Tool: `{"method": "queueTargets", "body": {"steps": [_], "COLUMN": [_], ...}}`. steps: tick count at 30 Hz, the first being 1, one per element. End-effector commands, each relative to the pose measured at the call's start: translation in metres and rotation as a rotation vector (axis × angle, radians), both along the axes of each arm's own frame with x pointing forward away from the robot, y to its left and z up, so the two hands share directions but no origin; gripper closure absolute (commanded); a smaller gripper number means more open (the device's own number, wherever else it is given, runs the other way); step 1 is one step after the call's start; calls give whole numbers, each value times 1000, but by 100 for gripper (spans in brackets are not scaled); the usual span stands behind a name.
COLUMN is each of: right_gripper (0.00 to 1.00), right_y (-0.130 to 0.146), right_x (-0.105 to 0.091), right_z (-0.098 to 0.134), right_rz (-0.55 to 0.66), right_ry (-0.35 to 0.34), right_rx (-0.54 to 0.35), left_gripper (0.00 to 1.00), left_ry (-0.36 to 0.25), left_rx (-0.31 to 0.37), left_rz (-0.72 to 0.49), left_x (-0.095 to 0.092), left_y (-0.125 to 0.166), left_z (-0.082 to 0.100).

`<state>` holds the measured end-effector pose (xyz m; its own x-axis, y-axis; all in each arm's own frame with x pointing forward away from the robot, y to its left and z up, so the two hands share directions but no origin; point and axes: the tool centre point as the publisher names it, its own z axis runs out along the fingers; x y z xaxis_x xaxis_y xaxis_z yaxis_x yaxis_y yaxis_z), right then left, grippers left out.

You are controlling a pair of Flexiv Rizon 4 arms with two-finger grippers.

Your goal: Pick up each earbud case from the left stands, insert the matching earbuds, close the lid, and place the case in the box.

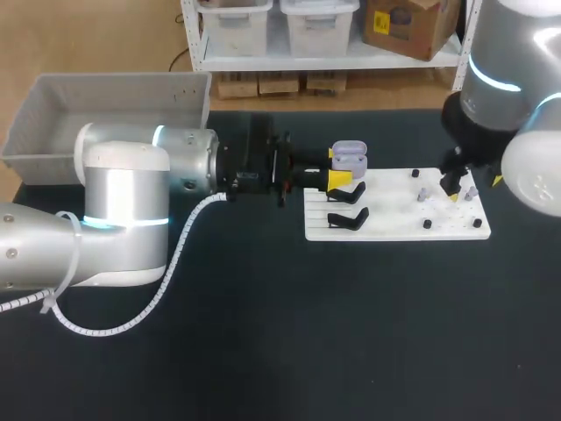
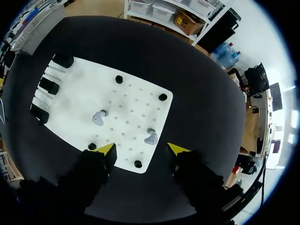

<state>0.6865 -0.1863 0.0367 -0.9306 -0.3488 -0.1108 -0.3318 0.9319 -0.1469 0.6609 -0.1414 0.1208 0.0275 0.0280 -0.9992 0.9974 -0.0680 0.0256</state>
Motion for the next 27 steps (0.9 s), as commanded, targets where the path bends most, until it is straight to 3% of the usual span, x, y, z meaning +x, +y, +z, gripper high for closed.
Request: {"method": "queueTargets", "body": {"steps": [1, 18, 27], "right_gripper": [51, 52, 60], "right_y": [1, -8, -14], "right_x": [2, 12, 16], "right_z": [-4, -22, -25], "right_rz": [-1, -12, -20], "right_ry": [-4, 3, 0], "right_rx": [-20, -104, -113], "left_gripper": [100, 100, 100], "left_ry": [-2, -2, -2], "left_rx": [-2, -2, -2], "left_rz": [2, 2, 2], "left_x": [0, 0, 0], "left_y": [0, 0, 0], "left_z": [-1, -1, -1]}}
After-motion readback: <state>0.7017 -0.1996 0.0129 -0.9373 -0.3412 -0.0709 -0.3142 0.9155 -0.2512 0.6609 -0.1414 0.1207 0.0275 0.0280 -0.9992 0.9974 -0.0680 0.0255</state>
